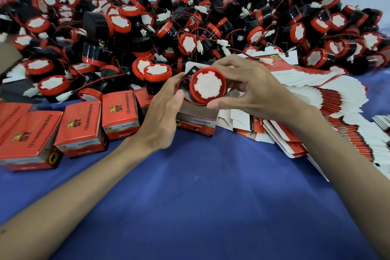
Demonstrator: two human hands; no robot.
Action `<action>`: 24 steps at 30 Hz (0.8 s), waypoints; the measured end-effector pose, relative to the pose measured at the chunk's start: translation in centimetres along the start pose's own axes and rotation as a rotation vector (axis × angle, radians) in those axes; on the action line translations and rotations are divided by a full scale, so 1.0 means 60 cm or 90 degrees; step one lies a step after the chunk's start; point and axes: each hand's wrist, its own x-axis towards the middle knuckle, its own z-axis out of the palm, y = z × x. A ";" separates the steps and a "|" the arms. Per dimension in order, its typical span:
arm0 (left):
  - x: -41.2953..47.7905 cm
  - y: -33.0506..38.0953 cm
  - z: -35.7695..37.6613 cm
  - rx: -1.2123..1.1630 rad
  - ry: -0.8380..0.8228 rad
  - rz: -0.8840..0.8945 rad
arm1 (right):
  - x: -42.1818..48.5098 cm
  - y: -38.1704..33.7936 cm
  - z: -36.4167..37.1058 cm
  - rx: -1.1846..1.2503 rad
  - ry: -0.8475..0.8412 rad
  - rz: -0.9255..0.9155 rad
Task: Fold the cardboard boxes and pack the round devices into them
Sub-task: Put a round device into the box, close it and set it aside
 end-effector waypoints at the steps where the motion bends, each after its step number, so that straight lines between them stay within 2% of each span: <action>1: 0.002 -0.001 -0.002 0.006 -0.003 0.006 | 0.001 0.000 -0.002 0.010 -0.012 0.011; 5: 0.004 -0.010 -0.008 0.095 0.017 0.059 | 0.003 -0.001 -0.009 -0.013 -0.052 0.016; 12: -0.001 -0.020 -0.008 0.151 0.079 0.107 | -0.003 0.001 -0.017 0.034 -0.121 0.056; 17: -0.001 -0.022 -0.007 0.149 0.047 0.122 | -0.002 -0.005 0.005 -0.132 -0.155 -0.042; 22: -0.002 -0.020 -0.009 0.143 0.018 0.155 | -0.003 -0.017 0.023 -0.321 -0.141 -0.028; 24: -0.001 -0.020 -0.008 0.151 0.003 0.149 | -0.004 -0.024 0.027 -0.338 -0.131 -0.010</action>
